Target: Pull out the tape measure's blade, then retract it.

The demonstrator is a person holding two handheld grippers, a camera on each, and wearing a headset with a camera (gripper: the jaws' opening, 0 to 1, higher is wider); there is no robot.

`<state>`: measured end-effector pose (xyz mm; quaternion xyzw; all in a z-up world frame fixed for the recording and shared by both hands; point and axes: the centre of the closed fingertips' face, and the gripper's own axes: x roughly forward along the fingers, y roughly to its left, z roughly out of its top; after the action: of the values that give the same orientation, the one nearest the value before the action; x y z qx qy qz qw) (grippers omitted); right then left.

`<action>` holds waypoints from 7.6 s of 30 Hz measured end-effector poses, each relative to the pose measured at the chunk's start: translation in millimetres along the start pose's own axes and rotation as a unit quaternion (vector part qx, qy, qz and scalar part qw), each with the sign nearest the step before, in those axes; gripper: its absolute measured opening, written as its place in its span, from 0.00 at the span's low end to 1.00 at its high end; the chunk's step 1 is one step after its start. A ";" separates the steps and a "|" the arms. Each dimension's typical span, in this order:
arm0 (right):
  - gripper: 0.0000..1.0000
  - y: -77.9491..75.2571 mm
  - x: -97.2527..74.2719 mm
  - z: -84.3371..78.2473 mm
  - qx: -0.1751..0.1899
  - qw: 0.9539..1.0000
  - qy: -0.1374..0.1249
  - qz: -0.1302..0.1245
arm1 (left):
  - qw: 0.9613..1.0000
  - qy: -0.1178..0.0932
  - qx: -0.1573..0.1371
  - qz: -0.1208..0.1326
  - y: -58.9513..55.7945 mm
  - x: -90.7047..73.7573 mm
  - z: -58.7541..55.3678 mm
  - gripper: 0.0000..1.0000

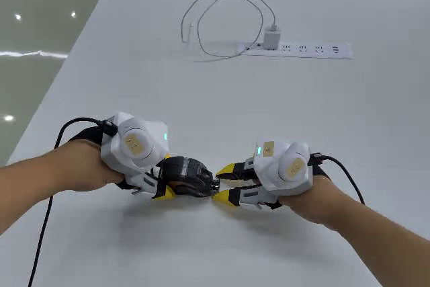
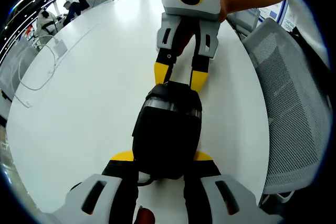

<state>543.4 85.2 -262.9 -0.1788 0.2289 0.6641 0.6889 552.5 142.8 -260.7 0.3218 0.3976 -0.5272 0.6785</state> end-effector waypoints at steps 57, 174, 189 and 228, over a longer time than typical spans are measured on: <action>0.08 -0.3 -4.4 -4.8 -0.038 0.999 0.009 0.002 | 1.000 -0.002 0.001 0.002 -2.4 -1.4 0.9 0.28; 0.07 -9.6 -112.7 -76.8 -0.012 0.996 0.083 -0.040 | 1.000 0.004 0.002 0.004 -0.2 1.0 0.5 0.28; 0.07 -11.1 -121.7 -79.5 -0.011 0.995 0.087 -0.044 | 1.000 0.005 0.002 0.004 -1.5 0.0 1.5 0.28; 0.07 -15.4 -155.4 -105.7 -0.009 0.992 0.114 -0.058 | 1.000 0.007 -0.002 0.006 -2.8 -0.9 2.8 0.28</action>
<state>548.5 -103.3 -265.8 -0.2727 0.2892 0.6005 0.6938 550.2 140.1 -258.6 0.3263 0.4013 -0.5205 0.6794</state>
